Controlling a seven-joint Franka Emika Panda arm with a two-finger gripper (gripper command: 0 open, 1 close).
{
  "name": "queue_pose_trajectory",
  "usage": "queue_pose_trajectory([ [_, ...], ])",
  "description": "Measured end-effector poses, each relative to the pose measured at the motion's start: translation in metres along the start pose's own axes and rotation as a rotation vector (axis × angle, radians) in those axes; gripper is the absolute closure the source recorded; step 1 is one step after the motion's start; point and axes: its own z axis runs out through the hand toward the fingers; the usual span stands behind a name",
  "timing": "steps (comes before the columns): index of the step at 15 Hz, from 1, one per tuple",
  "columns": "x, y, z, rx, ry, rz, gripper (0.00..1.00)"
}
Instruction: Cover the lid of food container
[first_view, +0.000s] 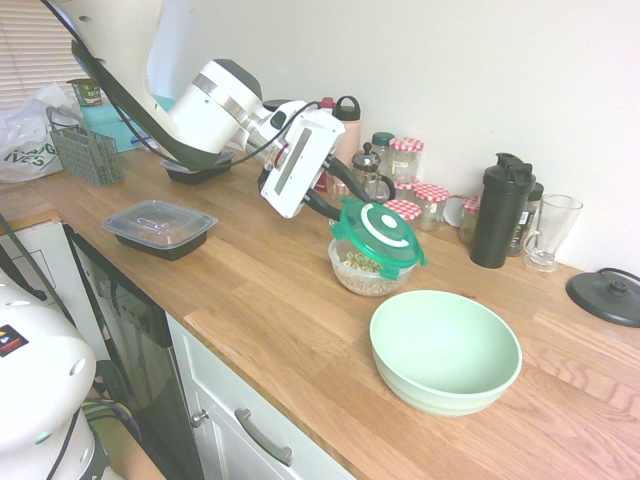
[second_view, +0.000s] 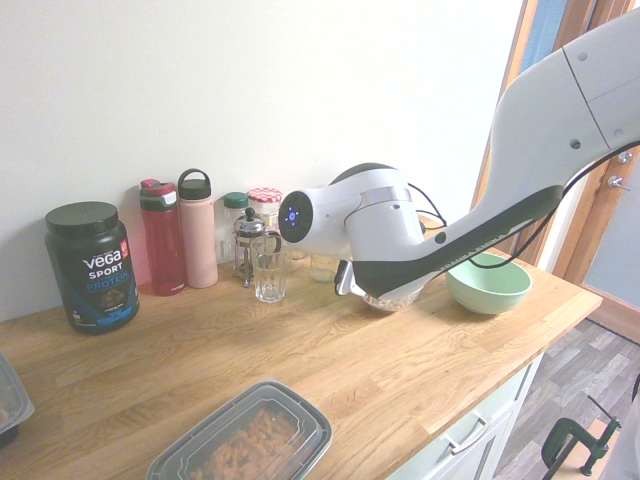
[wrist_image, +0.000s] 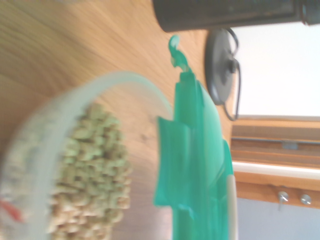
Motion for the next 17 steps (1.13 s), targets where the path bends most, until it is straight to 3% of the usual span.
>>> queue_pose_trajectory([
  [3, -0.004, -0.013, -0.013, 0.128, -0.061, 0.034, 0.0],
  [8, 0.016, -0.017, -0.046, 0.37, -0.297, 0.14, 0.0],
  [11, 0.036, -0.002, -0.068, 0.548, -0.428, 0.172, 0.0],
  [17, 0.054, 0.04, -0.055, 0.892, -0.619, 0.155, 0.0],
])
